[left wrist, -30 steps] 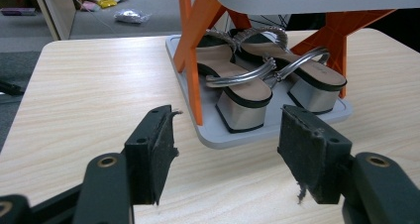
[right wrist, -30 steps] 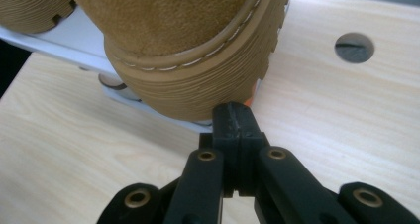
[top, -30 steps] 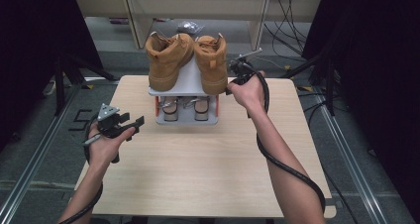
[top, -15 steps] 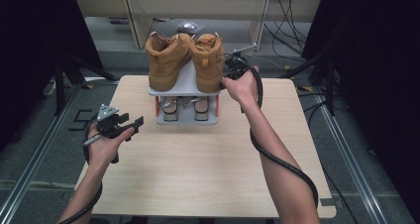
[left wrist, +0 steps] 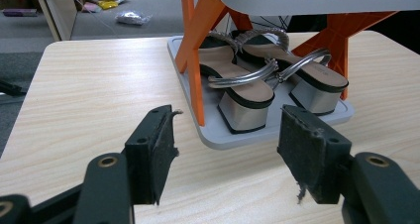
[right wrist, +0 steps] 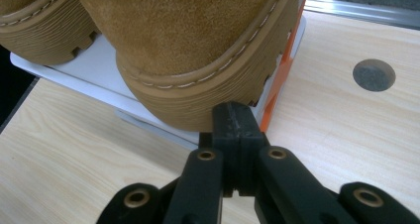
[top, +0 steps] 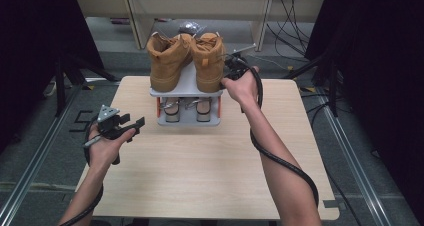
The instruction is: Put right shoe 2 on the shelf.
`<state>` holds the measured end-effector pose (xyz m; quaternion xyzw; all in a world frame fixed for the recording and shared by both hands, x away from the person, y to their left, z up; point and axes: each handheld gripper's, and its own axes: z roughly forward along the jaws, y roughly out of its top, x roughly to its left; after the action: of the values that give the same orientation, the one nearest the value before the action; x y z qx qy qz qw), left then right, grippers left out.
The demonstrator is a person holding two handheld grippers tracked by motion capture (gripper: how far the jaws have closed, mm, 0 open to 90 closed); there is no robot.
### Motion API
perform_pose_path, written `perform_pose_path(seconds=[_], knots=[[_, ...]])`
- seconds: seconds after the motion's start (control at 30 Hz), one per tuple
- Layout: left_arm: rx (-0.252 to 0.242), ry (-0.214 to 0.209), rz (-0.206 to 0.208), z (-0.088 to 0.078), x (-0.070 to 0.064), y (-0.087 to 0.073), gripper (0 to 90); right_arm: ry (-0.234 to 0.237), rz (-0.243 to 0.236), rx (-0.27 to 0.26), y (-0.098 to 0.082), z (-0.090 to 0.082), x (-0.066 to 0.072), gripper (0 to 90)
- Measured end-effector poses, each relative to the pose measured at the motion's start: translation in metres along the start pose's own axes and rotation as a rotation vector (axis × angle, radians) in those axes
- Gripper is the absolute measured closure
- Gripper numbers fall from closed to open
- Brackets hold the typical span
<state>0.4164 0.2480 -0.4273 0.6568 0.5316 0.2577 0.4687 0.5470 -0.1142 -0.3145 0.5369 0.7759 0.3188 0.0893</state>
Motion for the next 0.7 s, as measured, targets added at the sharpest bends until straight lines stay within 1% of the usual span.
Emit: perform_pose_path(seconds=[0.03,0.07,0.17,0.2,0.23,0.27,0.3,0.33,0.37,0.4,0.43,0.53,0.57,0.6,0.67,0.7], knots=[[-0.002,-0.001,-0.002,0.000,0.000,0.000,38.2,-0.004,0.017,0.000,-0.001,0.000,0.001,88.5],[-0.003,0.000,-0.003,0.000,0.000,0.000,38.2,-0.008,0.011,-0.016,-0.003,-0.001,0.000,86.8],[-0.011,0.006,-0.005,0.001,0.000,0.001,38.4,-0.012,0.000,-0.028,-0.007,-0.003,-0.004,81.6],[-0.011,0.006,-0.005,0.001,0.000,0.001,38.5,-0.025,-0.014,-0.036,-0.009,-0.004,-0.005,80.3],[-0.017,0.006,-0.005,0.001,0.000,0.001,38.6,-0.012,-0.006,-0.040,-0.010,-0.005,-0.006,79.2],[-0.023,0.005,-0.007,0.001,-0.001,0.002,38.6,-0.012,-0.016,-0.048,-0.011,-0.006,-0.008,77.5],[-0.028,0.010,-0.008,0.001,-0.001,0.002,38.7,0.003,-0.018,-0.052,-0.013,-0.007,-0.010,75.2],[-0.031,0.012,-0.007,0.001,-0.002,0.003,39.0,-0.006,-0.023,-0.058,-0.014,-0.010,-0.013,72.7],[-0.031,0.012,-0.007,0.001,-0.002,0.003,39.1,-0.006,-0.023,-0.058,-0.014,-0.010,-0.013,72.7],[-0.036,0.008,-0.003,0.001,-0.002,0.003,39.3,-0.065,-0.012,-0.076,-0.018,-0.013,-0.015,69.9],[-0.042,0.008,-0.004,0.001,-0.003,0.004,39.4,-0.058,-0.018,-0.094,-0.020,-0.015,-0.018,69.2],[-0.054,0.006,-0.002,0.001,-0.003,0.004,39.9,-0.056,-0.014,-0.108,-0.027,-0.022,-0.024,65.4],[-0.061,0.006,-0.001,0.000,-0.004,0.004,40.0,-0.055,-0.029,-0.118,-0.029,-0.023,-0.027,64.8],[-0.065,0.005,0.001,-0.001,-0.003,0.004,40.2,-0.058,-0.022,-0.126,-0.033,-0.025,-0.030,63.7],[-0.075,0.003,0.001,-0.002,-0.003,0.002,40.3,-0.063,-0.026,-0.138,-0.039,-0.028,-0.035,61.3],[-0.079,0.003,0.005,-0.003,-0.003,0.001,40.4,-0.072,-0.015,-0.148,-0.043,-0.030,-0.038,60.2]])
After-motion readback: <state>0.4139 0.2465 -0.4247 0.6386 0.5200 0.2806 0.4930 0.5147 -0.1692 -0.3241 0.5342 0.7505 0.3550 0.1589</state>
